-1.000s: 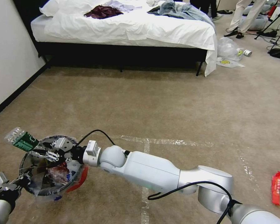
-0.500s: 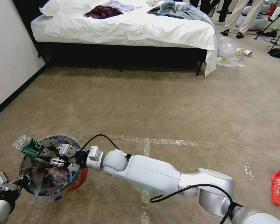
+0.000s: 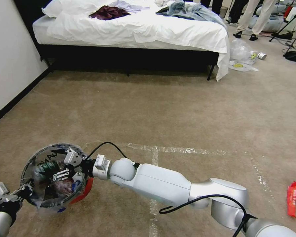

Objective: Pick up the trash bin and place the garbage on the floor into it.

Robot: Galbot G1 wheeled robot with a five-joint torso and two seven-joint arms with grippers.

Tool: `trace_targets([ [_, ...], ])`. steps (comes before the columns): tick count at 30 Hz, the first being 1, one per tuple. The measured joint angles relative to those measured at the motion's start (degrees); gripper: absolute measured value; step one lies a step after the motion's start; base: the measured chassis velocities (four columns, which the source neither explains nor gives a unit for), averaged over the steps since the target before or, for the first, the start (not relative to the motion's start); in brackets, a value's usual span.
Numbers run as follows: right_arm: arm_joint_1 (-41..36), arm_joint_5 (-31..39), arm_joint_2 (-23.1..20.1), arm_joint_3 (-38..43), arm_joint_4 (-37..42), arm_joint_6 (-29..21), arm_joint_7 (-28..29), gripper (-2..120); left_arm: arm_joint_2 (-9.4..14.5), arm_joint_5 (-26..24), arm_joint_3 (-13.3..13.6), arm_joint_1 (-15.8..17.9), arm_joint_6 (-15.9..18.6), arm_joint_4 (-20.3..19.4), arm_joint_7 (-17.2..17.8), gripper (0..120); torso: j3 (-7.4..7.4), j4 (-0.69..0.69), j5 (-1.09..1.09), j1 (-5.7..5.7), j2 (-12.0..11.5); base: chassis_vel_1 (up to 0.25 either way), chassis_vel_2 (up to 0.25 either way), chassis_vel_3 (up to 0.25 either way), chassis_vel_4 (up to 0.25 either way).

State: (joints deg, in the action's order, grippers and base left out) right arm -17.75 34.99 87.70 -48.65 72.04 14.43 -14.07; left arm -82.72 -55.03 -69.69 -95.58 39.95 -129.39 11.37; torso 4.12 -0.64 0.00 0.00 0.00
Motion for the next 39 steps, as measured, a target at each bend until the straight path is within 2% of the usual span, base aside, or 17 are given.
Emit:
trace_targets([
  [12, -0.19, 2.56, 0.54, 3.89, 3.53, 0.24, 0.85, 100, -0.02, 0.14, 0.00, -0.04, -0.07, 0.32, -0.16, 0, 0.00, 0.00, 0.00, 0.00, 0.00, 0.000, 0.000, 0.000, 0.000],
  [18, 0.43, 4.49, 1.21, 8.11, 5.91, 0.27, 1.34, 100, 0.04, 0.15, -0.02, -0.02, -0.09, 0.35, -0.21, 0, 0.00, 0.01, 0.00, 0.00, 0.00, 0.000, 0.000, 0.000, 0.000],
  [23, 0.43, 7.76, -0.29, 15.91, 10.96, -0.26, 2.02, 100, 0.20, -0.02, -0.23, 0.02, -0.15, 0.39, -0.21, 0, 0.00, 0.04, 0.00, 0.00, 0.00, 0.000, 0.000, 0.000, 0.000],
  [24, 0.45, 9.61, -2.10, 20.16, 13.87, -1.07, 2.63, 100, 0.28, -0.05, -0.27, -0.01, -0.16, 0.39, -0.21, 0, 0.00, -0.01, 0.01, 0.00, 0.00, 0.000, 0.000, 0.000, 0.000],
  [26, -0.50, 11.81, -5.52, 26.84, 19.12, -3.11, 3.67, 100, 0.34, -0.08, -0.27, -0.02, -0.18, 0.36, -0.30, 0, 0.00, -0.01, 0.01, 0.00, 0.00, 0.000, 0.000, 0.000, 0.000],
  [29, -1.36, 12.07, -7.14, 29.81, 21.36, -3.86, 4.44, 100, 0.35, -0.02, -0.26, -0.02, -0.19, 0.36, -0.37, 0, 0.00, -0.01, 0.01, 0.00, 0.00, 0.000, 0.000, 0.000, 0.000],
  [31, -5.83, 8.24, -12.44, 37.62, 27.15, -6.54, 9.41, 100, 0.43, 0.29, -0.23, -0.01, -0.25, 0.36, -0.77, 0, 0.00, 0.01, 0.03, 0.00, 0.00, 0.000, 0.000, 0.000, 0.000],
  [32, -5.83, 8.24, -12.44, 37.62, 27.15, -6.54, 9.41, 100, 0.43, 0.29, -0.23, -0.01, -0.25, 0.36, -0.77, 0, 0.00, 0.01, 0.03, 0.00, 0.00, 0.000, 0.000, 0.000, 0.000],
  [34, -10.02, 2.68, -16.86, 43.77, 29.71, -7.35, 11.91, 100, 0.45, 0.47, -0.23, -0.07, -0.28, 0.34, -0.82, 0, 0.00, -0.03, 0.03, 0.00, 0.00, 0.000, 0.000, 0.000, 0.000],
  [35, -10.02, 2.68, -16.86, 43.77, 29.71, -7.35, 11.91, 100, 0.45, 0.47, -0.23, -0.07, -0.28, 0.34, -0.82, 0, 0.00, -0.03, 0.03, 0.00, 0.00, 0.000, 0.000, 0.000, 0.000],
  [37, -15.97, -1.80, -23.65, 51.16, 32.68, -7.91, 16.43, 100, 0.26, 0.46, -0.35, -0.56, -0.31, -0.37, -0.98, 0, 0.00, -0.02, 0.04, 0.00, 0.00, 0.000, 0.000, 0.000, 0.000],
  [39, -18.36, -2.70, -25.32, 54.29, 33.92, -8.28, 17.84, 100, 0.14, 0.46, -0.37, -0.59, -0.32, -0.62, -0.98, 0, 0.00, -0.01, 0.04, 0.00, 0.00, 0.000, 0.000, 0.000, 0.000],
])
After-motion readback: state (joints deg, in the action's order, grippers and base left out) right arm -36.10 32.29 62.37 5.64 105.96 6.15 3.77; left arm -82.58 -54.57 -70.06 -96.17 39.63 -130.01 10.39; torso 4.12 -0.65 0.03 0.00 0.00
